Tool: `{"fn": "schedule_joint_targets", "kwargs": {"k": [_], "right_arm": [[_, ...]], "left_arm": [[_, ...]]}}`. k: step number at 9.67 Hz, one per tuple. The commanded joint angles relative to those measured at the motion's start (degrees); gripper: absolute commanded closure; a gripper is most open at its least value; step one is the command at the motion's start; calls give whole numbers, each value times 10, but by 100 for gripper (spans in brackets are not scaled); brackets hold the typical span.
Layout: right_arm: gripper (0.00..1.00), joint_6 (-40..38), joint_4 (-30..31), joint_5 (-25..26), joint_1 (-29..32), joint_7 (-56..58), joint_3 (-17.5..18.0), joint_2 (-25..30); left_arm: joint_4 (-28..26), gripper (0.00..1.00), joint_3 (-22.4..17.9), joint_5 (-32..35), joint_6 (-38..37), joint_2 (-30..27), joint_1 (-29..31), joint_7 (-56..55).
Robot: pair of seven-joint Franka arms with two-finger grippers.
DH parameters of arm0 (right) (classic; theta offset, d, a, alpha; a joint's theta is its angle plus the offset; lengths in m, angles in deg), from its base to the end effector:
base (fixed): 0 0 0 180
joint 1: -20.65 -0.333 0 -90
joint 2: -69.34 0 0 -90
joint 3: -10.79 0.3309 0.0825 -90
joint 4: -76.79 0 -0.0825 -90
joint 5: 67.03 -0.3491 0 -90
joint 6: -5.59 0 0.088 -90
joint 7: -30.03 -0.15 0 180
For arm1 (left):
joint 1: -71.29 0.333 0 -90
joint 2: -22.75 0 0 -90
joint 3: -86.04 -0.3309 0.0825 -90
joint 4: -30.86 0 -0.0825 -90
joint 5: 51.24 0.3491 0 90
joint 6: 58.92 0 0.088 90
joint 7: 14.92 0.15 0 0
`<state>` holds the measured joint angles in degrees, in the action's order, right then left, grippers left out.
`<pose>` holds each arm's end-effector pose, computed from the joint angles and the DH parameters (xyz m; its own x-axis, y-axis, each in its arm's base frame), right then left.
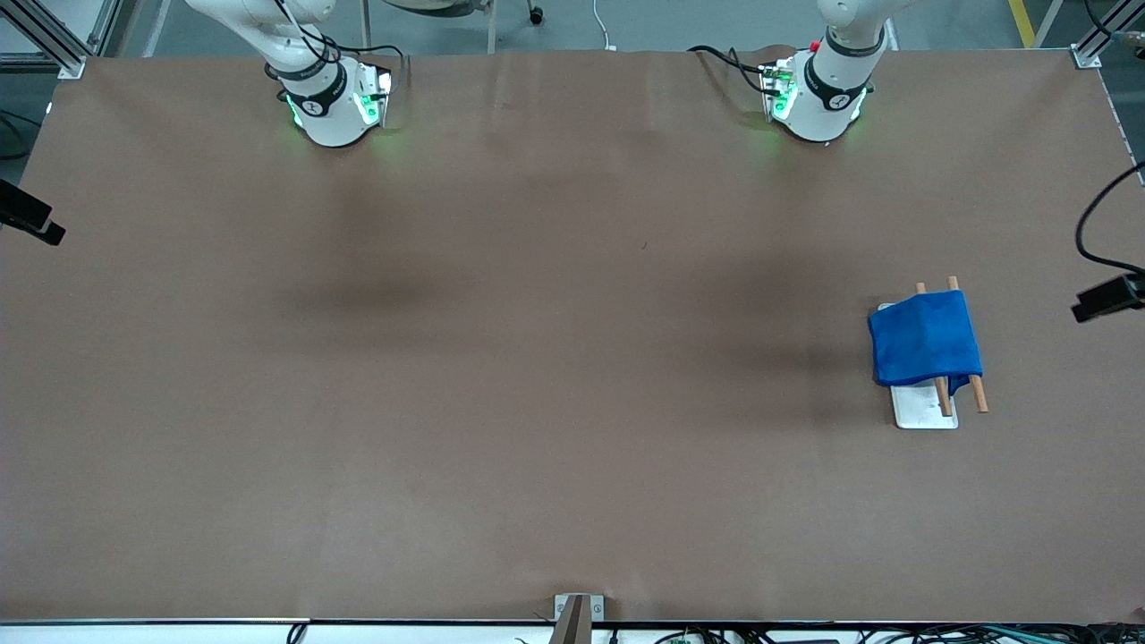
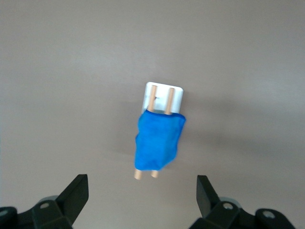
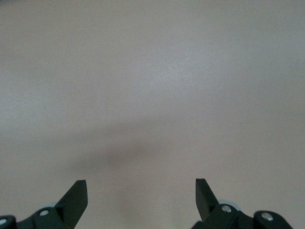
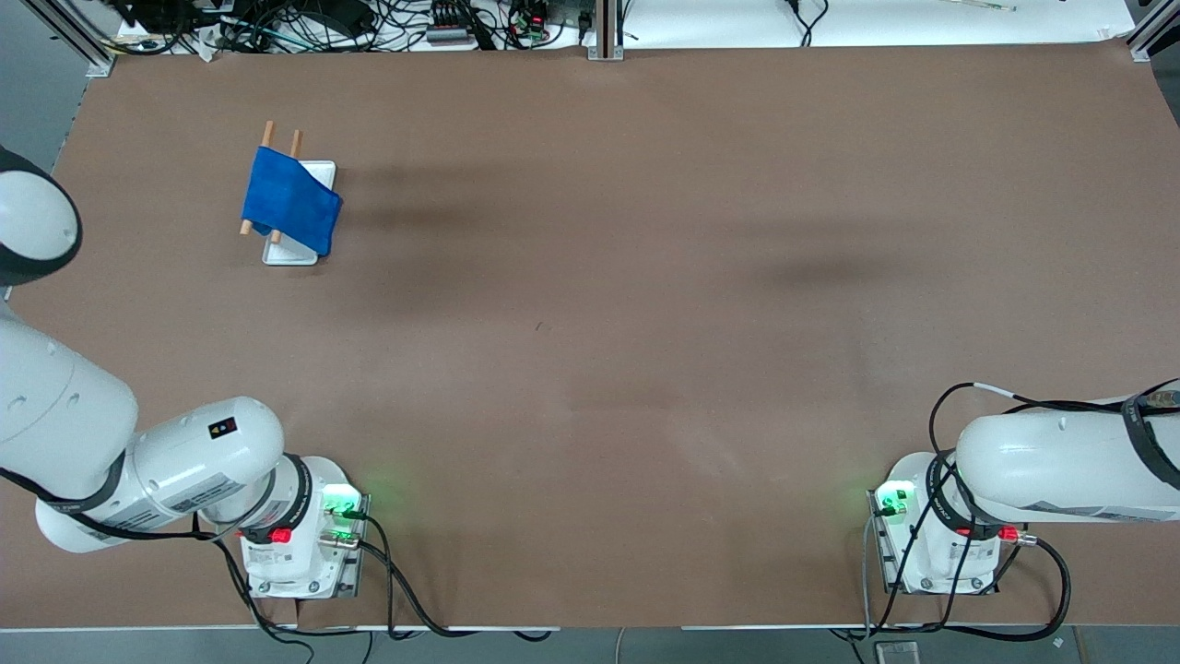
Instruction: Right arm passes towel to left arm to hang
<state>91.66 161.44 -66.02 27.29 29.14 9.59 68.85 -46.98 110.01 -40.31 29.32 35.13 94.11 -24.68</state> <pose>0.5114 -0.0731 0.6264 0.9881 -0.1529 0.0165 -0.1532 -0.9880 0.0175 0.5799 0.0437 0.5766 0.9868 0.1617 0.0014 0.1610 -0.9814 -0.1046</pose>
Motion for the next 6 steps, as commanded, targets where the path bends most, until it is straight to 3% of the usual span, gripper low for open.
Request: {"fn": "schedule_joint_targets", "kwargs": {"k": [1,3,6], "right_arm": [[0,-4,-5,5,4,22,2,1],[0,-5,-6,5,4,24,2,1],[0,-7,-7,5,1,22,3,1]], "left_arm": [[-12,0,33,9,-23,-25,-23,-62],[-11,0,70,7,-46,-47,-22,-62],[8,0,72,-15,-48,-47,-21,-51]]}}
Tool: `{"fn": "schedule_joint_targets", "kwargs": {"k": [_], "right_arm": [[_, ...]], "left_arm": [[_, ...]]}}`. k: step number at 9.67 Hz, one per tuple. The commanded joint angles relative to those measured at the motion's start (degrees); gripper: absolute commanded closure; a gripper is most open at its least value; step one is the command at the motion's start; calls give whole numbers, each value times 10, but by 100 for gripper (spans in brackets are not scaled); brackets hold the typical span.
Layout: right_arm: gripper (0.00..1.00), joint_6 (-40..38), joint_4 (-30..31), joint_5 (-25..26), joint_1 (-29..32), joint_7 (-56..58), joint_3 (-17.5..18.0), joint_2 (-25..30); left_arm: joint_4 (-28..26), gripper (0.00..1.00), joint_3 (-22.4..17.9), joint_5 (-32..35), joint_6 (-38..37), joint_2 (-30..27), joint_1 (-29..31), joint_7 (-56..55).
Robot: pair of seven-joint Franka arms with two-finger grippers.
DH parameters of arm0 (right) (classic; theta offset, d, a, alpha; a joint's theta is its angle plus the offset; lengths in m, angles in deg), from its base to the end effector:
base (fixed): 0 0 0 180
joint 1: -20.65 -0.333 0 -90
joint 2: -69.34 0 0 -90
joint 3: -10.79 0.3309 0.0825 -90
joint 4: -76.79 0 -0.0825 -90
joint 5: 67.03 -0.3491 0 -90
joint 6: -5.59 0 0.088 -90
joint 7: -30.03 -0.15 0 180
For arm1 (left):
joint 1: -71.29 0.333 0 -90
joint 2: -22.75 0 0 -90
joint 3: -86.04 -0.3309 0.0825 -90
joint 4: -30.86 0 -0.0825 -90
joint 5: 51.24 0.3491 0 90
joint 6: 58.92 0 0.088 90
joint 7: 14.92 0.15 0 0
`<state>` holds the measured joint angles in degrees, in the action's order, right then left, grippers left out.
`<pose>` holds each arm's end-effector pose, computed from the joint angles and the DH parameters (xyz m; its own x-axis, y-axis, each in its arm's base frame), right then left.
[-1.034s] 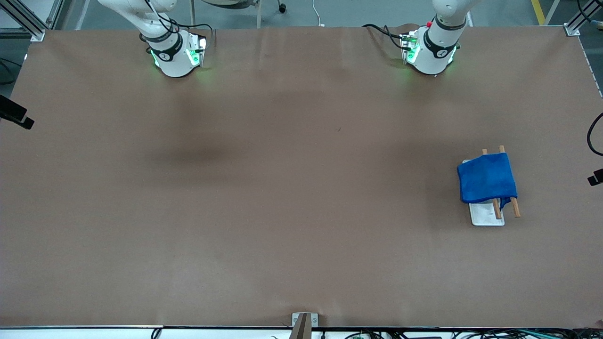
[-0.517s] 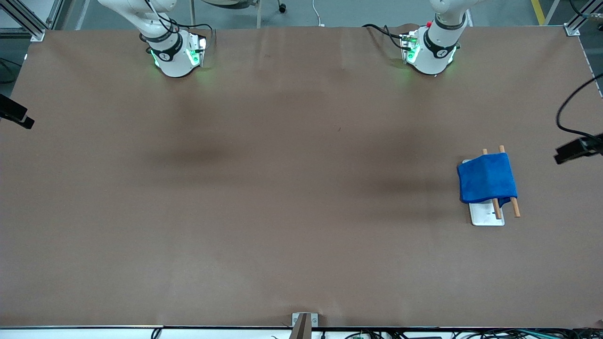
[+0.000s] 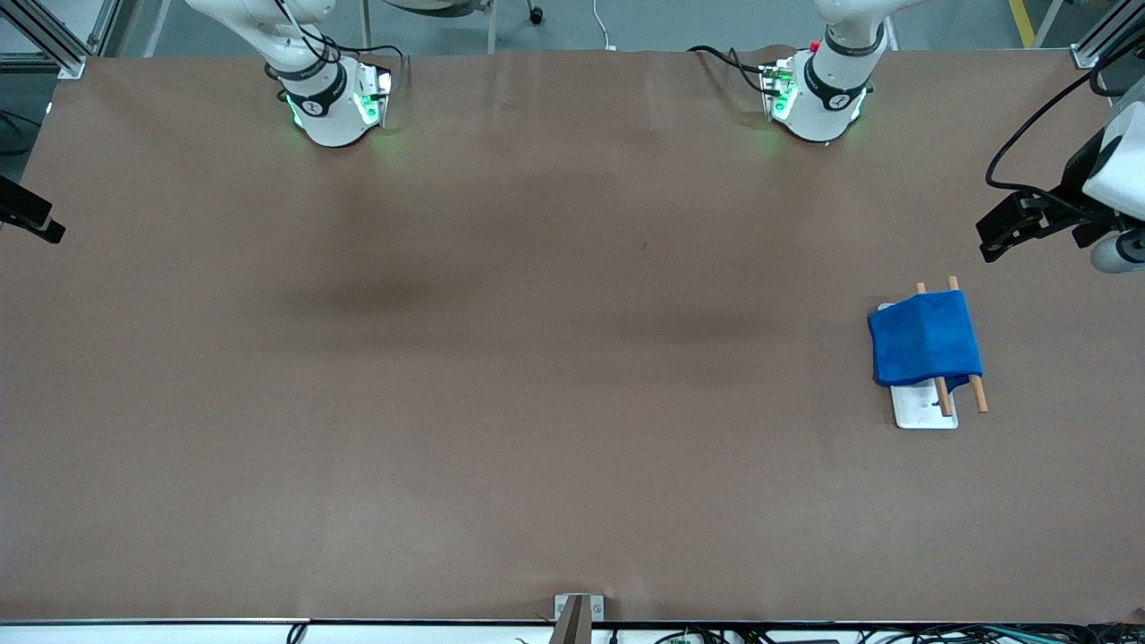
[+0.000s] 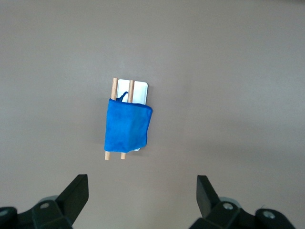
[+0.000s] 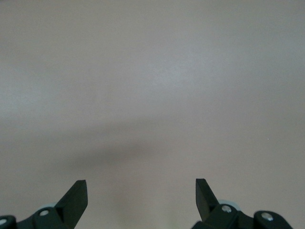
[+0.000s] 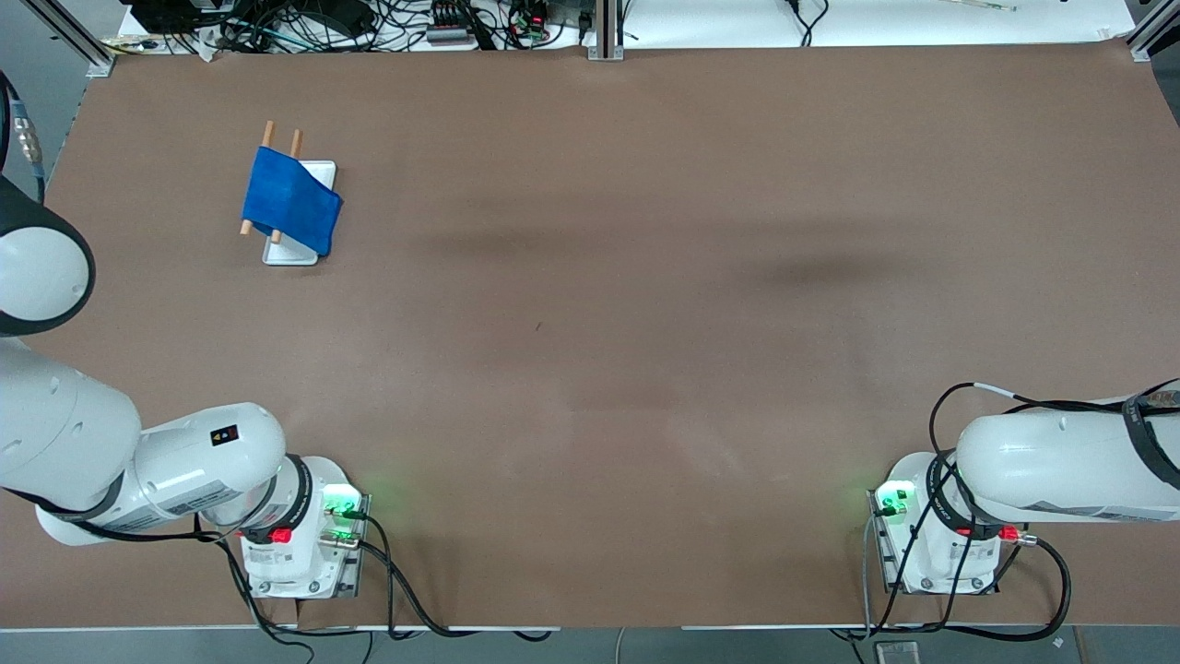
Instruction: Right arm passes towel to left arm to hang
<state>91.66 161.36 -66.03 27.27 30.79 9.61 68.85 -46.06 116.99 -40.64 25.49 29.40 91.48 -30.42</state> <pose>0.5115 -0.0728 0.6270 0.9922 -0.1237 0.0174 -0.1240 -0.9921 0.0178 0.5423 -0.0535 0.6339 0.9926 0.1036 0.0635 0.1101 -0.9877 -0.1106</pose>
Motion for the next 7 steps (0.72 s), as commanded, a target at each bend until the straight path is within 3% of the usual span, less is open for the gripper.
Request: {"fn": "schedule_joint_targets", "kwargs": {"k": [1,5,6,7], "right_arm": [[0,-7,-6,4,2,5,3,1],[0,-7,-7,4,1,4,3,1],[0,-6,-7,4,2,4,3,1],[0,-6,-7,2,3,3,2,1]], "left_arm": [[-2,0,2,-27,-10,10,8,7],[-9,0,-8,-57,-10,-5,19,69],[-27,0,-33,-59,-10,-22,-4,70],[-51,0,-85,-77,-10,-41,-44,71]]}}
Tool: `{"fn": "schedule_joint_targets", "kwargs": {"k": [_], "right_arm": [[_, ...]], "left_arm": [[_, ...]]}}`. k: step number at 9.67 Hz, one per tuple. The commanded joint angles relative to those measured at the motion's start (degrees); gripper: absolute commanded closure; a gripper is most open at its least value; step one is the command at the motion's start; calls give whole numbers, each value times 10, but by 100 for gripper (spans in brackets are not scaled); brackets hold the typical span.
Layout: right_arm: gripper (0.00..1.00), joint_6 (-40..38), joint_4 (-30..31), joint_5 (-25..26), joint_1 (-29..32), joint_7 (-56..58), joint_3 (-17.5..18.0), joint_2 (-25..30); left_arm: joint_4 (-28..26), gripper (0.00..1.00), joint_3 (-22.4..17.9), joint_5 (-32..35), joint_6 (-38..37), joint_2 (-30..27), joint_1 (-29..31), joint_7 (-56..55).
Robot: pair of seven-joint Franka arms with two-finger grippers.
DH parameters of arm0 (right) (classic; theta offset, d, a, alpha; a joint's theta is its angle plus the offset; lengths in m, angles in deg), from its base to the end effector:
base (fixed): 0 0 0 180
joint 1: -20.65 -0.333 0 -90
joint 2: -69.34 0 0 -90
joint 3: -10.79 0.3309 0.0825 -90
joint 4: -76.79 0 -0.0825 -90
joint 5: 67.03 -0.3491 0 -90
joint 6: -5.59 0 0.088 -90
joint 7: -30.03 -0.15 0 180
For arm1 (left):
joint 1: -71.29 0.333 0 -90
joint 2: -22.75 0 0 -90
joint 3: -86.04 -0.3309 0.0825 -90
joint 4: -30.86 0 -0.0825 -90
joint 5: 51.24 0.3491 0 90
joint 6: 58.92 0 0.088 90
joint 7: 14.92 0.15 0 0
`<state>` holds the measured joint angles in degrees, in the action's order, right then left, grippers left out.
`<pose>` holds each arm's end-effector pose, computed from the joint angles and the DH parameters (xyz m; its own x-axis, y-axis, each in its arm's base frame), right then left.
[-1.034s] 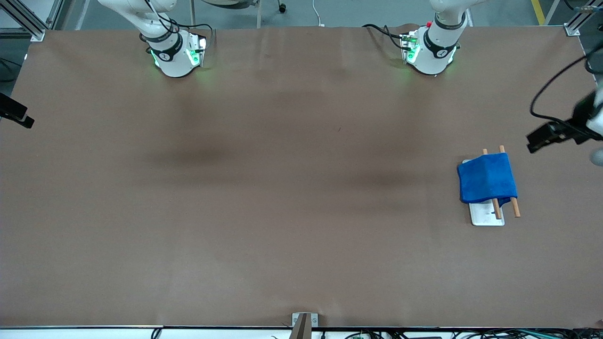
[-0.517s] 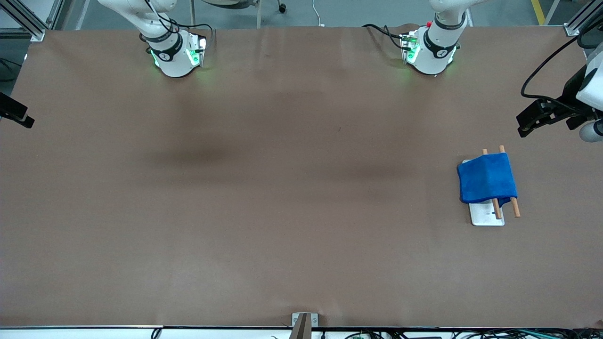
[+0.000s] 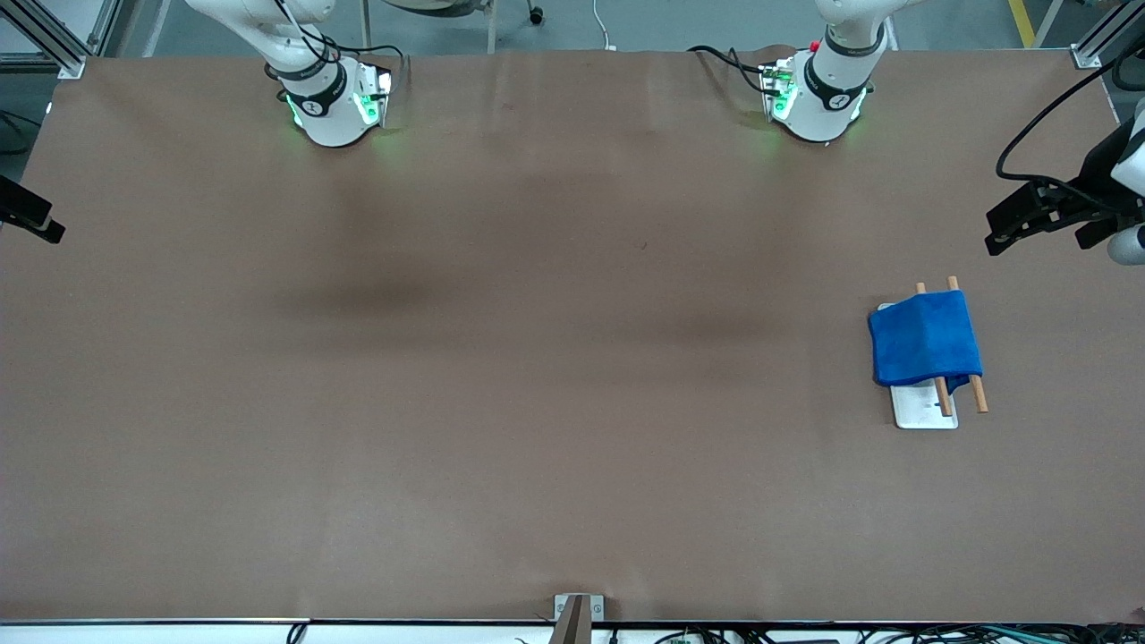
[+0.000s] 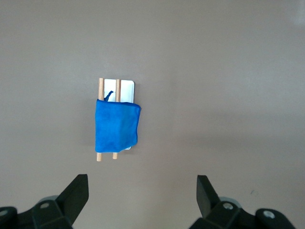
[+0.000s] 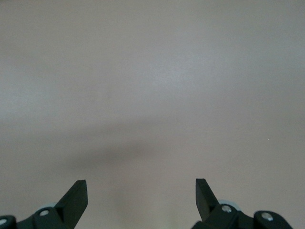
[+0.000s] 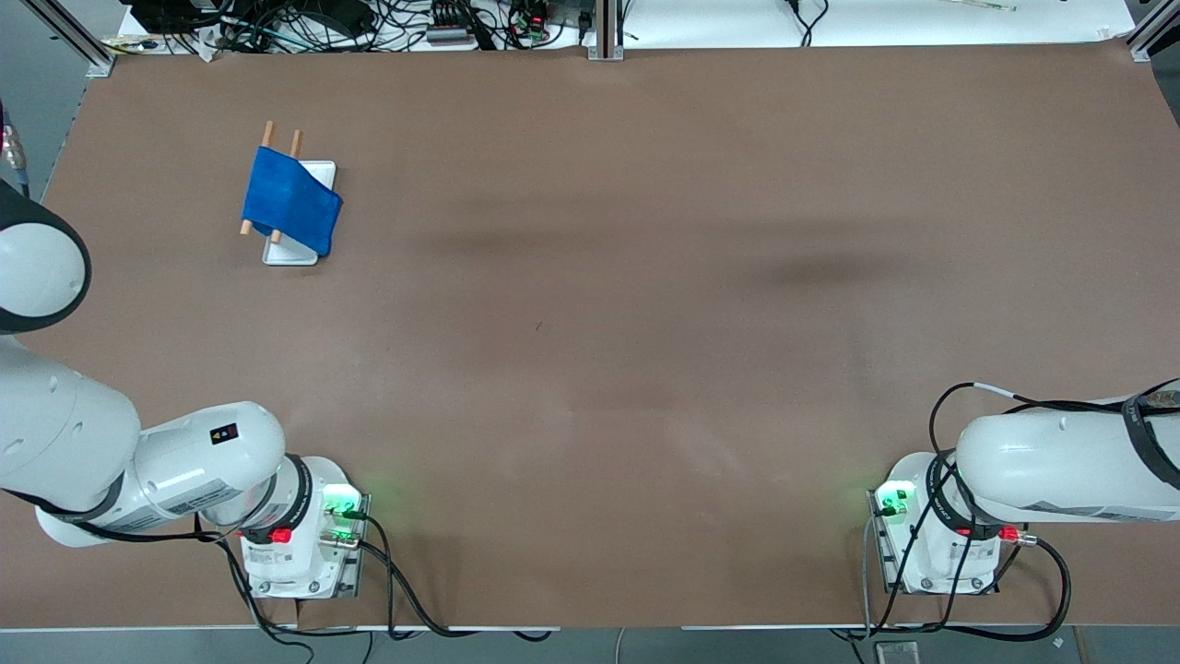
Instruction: Right arm passes towel to left arm to hang
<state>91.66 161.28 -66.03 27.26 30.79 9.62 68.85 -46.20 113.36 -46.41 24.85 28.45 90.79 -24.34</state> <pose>0.5116 -0.0726 0.6276 0.9922 -0.1234 0.0188 -0.1237 -0.9922 0.0178 0.5369 -0.0451 0.6371 0.9986 0.0403 0.0344 0.0415 -0.9986 -0.0327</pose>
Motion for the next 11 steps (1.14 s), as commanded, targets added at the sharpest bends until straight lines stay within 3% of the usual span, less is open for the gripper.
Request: {"fn": "schedule_joint_targets", "kwargs": {"k": [1,2,5,11], "right_arm": [[0,-6,-6,3,3,3,2,1],[0,-7,-6,2,4,4,2,1],[0,-7,-6,3,4,4,2,1],[0,-7,-6,2,6,7,-1,0]], "left_arm": [[-82,0,-94,-38,-2,-54,-79,9],[-104,0,-126,-46,3,-70,-104,10],[-186,0,-163,-47,47,-128,-161,9],[-186,0,-189,-40,47,-128,-191,7]]}}
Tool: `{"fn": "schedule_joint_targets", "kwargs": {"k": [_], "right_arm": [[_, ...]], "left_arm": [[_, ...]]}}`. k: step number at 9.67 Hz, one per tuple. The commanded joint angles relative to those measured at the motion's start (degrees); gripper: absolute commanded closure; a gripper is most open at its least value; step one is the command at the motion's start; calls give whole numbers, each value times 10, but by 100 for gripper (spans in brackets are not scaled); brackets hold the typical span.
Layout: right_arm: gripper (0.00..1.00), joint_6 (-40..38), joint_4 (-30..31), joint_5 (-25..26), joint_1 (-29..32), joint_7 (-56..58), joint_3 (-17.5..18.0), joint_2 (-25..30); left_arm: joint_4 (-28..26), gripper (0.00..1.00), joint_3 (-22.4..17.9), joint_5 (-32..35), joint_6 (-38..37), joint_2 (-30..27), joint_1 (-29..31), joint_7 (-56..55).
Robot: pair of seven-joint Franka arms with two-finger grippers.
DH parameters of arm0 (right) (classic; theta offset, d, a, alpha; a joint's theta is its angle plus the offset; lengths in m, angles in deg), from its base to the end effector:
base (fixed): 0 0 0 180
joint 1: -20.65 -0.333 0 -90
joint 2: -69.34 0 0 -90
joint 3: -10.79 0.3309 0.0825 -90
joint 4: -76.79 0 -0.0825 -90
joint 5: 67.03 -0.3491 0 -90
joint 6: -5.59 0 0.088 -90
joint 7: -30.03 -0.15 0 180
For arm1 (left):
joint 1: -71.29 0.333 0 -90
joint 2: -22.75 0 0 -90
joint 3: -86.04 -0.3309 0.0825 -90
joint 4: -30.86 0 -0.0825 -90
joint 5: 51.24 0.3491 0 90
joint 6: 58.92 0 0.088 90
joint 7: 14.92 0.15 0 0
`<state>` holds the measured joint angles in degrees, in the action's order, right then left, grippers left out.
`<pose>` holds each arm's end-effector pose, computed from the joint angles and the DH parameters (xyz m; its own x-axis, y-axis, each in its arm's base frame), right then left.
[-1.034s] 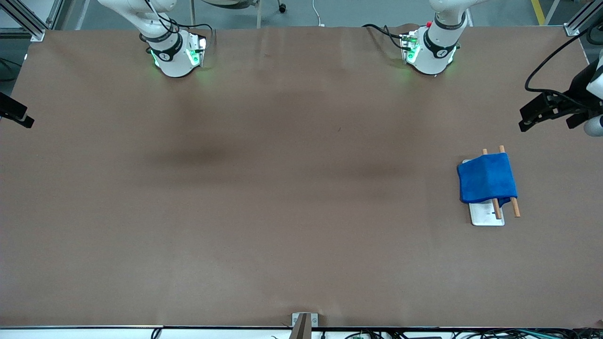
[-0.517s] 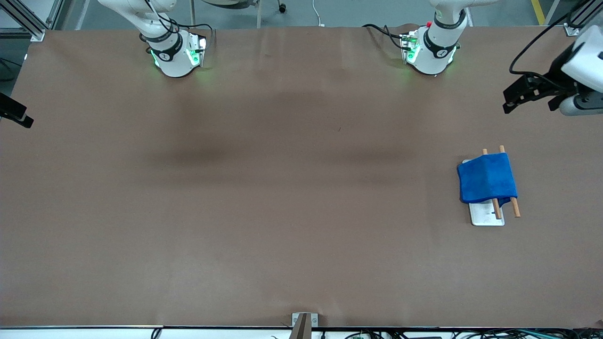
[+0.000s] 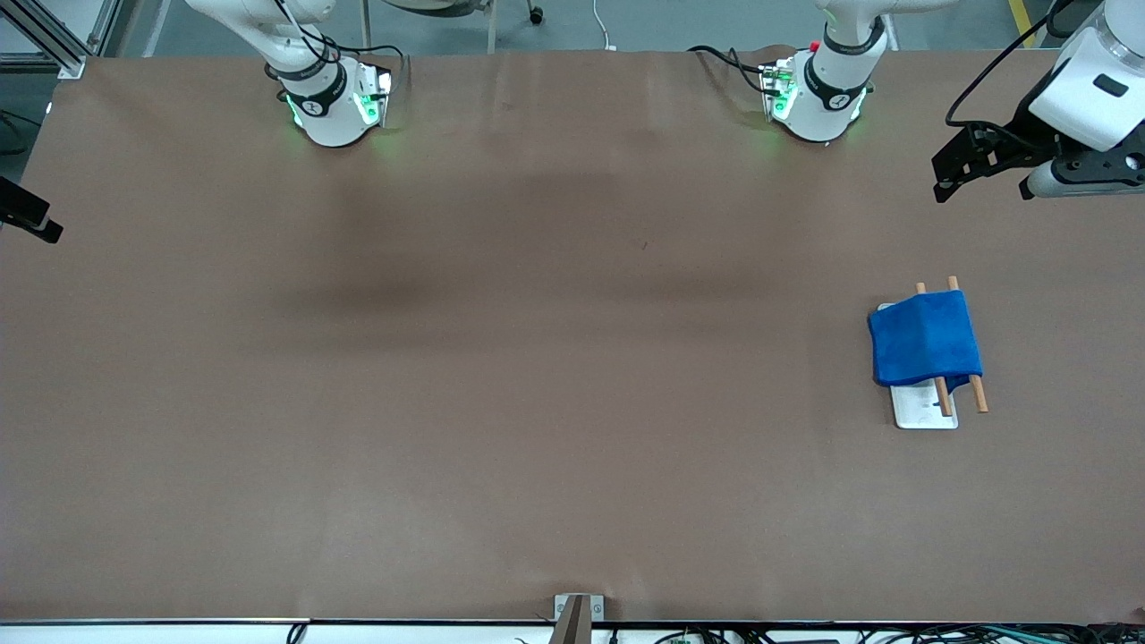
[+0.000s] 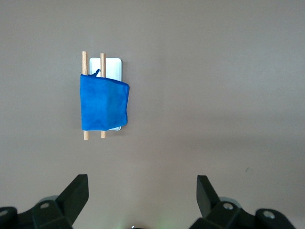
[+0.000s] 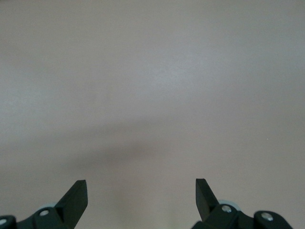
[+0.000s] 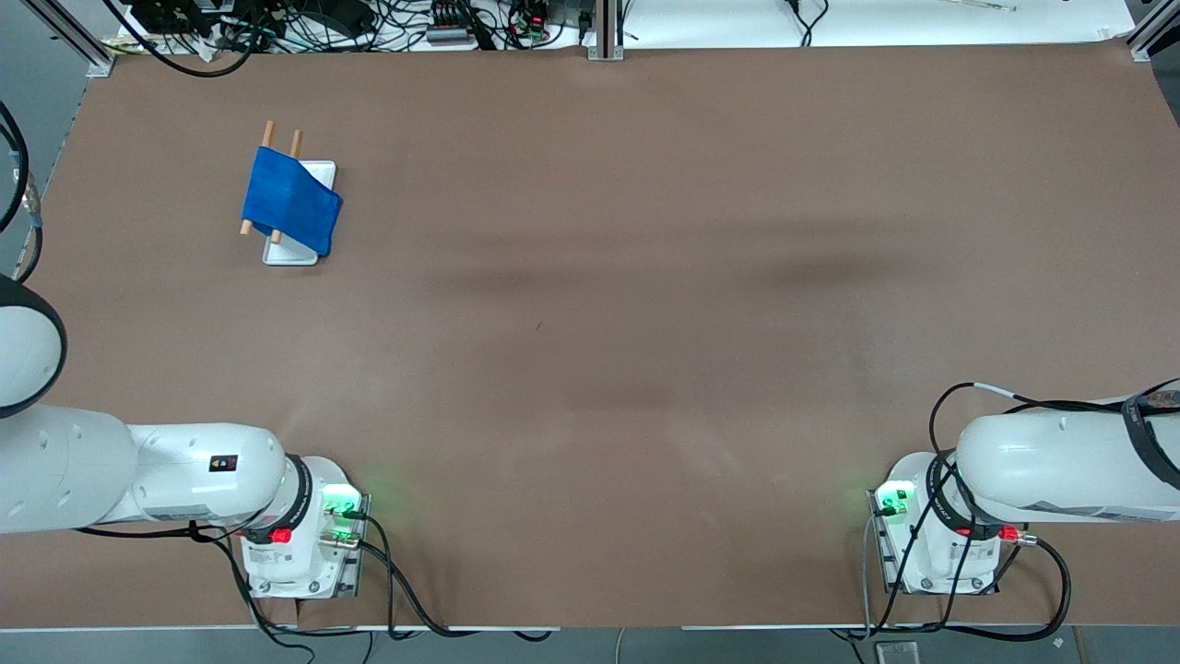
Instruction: Right arm passes towel to left arm to hang
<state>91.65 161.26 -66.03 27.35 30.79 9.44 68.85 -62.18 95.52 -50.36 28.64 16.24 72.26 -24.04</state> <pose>0.5112 -0.0750 0.6278 0.9916 -0.1281 0.0190 -0.1284 -0.9916 0.0178 0.4734 -0.0735 0.6255 0.9997 0.0120 0.0216 0.0126 -0.9994 -0.0310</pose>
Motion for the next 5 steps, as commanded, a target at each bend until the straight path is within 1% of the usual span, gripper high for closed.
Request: {"fn": "schedule_joint_targets", "kwargs": {"k": [1,5], "right_arm": [[0,-8,-6,2,5,8,1,1],[0,-7,-6,1,6,8,1,0]], "left_arm": [[-27,0,-10,2,6,-6,-7,5],[-28,0,-11,4,5,-6,-6,45]]}}
